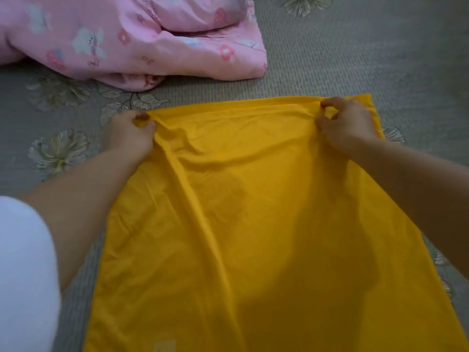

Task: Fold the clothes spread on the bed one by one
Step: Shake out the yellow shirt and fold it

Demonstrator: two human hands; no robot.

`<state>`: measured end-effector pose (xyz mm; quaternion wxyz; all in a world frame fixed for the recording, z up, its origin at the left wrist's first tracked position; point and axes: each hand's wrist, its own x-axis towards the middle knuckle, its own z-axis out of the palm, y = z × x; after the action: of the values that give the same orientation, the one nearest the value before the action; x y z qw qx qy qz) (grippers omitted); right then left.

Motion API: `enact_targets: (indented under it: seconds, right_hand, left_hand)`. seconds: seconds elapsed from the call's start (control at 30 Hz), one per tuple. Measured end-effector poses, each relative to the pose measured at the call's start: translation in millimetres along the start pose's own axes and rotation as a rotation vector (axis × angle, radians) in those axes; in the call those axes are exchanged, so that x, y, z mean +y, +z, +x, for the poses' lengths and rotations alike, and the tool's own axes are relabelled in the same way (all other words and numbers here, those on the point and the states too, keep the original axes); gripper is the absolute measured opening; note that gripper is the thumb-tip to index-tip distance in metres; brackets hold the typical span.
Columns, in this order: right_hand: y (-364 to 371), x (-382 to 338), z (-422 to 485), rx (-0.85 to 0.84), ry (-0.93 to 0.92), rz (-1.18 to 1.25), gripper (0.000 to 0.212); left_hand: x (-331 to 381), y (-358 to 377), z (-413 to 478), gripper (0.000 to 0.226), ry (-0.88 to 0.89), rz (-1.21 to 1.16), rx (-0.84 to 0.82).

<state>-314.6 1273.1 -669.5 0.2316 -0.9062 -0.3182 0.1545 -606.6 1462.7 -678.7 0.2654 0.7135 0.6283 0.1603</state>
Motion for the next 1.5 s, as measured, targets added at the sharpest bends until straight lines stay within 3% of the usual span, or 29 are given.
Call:
enact_targets:
  seconds: [0.13, 0.23, 0.33, 0.4, 0.5, 0.6, 0.67, 0.73, 0.8, 0.93, 1.07, 1.23, 1.33, 1.5]
  right_hand:
    - [-1, 0, 5, 0.080, 0.066, 0.081, 0.027]
    - [-2, -1, 4, 0.201, 0.102, 0.202, 0.023]
    - [-3, 1, 6, 0.314, 0.093, 0.249, 0.025]
    - [5, 6, 0, 0.234, 0.001, 0.092, 0.034]
    - [19, 21, -16, -0.004, -0.129, -0.216, 0.057]
    - [17, 28, -25, -0.049, -0.196, -0.273, 0.061]
    - [13, 31, -36, 0.009, -0.339, -0.312, 0.062]
    - [12, 41, -52, -0.041, -0.497, -0.390, 0.061]
    - [8, 60, -61, -0.139, -0.415, -0.435, 0.061]
    - [-11, 81, -42, -0.104, -0.067, -0.351, 0.067]
    - [-8, 58, -79, -0.024, -0.236, -0.327, 0.064]
    - [7, 67, -215, -0.215, -0.434, -0.333, 0.064]
    - [3, 103, -277, -0.245, -0.423, -0.376, 0.063]
    - [-22, 129, -308, -0.267, -0.397, -0.410, 0.065]
  left_hand:
    - [3, 2, 3, 0.017, -0.025, -0.015, 0.056]
    - [2, 3, 10, 0.011, -0.113, -0.154, 0.184]
    - [3, 6, 19, 0.023, -0.086, -0.263, 0.267]
    - [1, 15, 10, 0.048, 0.025, -0.212, 0.096]
    - [-13, 30, -11, 0.068, 0.186, 0.259, -0.161]
    - [-12, 27, -23, 0.068, 0.216, 0.344, -0.097]
    - [-7, 28, -41, 0.065, 0.343, 0.302, 0.000]
    - [-13, 32, -67, 0.064, 0.482, 0.348, -0.036]
    - [-30, 32, -83, 0.068, 0.428, 0.463, -0.125]
    - [-42, 23, -72, 0.075, 0.230, 0.490, -0.134]
    - [-18, 23, -107, 0.073, 0.348, 0.427, -0.136]
    - [-12, 39, -254, 0.064, 0.504, 0.317, -0.198]
    - [-37, 38, -319, 0.062, 0.472, 0.402, -0.249]
    - [-44, 29, -342, 0.063, 0.408, 0.463, -0.265]
